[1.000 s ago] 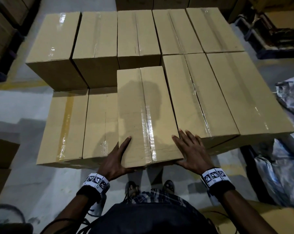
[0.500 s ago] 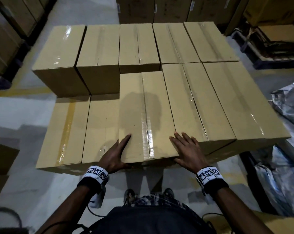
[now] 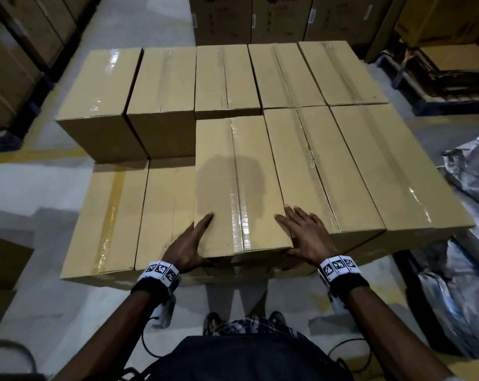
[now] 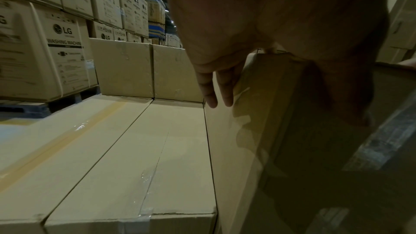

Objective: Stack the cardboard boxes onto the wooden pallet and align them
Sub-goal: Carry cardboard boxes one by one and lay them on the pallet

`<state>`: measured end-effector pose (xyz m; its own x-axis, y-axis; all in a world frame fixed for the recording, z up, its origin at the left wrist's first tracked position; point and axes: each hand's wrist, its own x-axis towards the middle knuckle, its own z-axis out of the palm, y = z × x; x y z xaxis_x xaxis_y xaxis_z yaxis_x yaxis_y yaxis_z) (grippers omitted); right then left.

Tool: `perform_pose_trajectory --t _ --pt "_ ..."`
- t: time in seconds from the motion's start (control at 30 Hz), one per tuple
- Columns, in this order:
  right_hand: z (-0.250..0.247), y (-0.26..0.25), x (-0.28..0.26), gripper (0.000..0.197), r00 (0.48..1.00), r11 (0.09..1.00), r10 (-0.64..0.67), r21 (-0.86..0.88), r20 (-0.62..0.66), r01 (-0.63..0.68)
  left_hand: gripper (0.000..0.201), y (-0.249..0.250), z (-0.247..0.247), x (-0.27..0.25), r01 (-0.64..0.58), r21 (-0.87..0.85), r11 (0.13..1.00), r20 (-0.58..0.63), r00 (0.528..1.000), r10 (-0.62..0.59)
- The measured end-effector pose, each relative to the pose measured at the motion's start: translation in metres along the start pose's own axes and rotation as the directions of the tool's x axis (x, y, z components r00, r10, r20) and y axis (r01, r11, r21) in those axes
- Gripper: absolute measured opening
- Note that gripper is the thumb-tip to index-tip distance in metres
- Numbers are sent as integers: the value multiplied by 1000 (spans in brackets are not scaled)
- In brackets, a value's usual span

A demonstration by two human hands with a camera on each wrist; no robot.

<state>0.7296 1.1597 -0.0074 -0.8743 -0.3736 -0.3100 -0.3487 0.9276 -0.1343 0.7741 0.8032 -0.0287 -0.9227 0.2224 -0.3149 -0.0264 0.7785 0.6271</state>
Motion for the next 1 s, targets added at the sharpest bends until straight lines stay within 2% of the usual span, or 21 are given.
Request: perform_pose_trajectory --t 0.2,0.57,1.0 --pt "0 5 10 112 1000 1000 3 -12 17 -3 134 -1 1 3 -15 -24 1000 -45 999 14" --pt "-4 8 27 109 1000 1000 3 -12 9 -3 131 -1 -11 21 -5 -8 1000 -19 1000 5" --pt "-7 13 36 117 999 999 -29 -33 38 30 132 -6 -10 25 -6 1 1000 -39 999 6"
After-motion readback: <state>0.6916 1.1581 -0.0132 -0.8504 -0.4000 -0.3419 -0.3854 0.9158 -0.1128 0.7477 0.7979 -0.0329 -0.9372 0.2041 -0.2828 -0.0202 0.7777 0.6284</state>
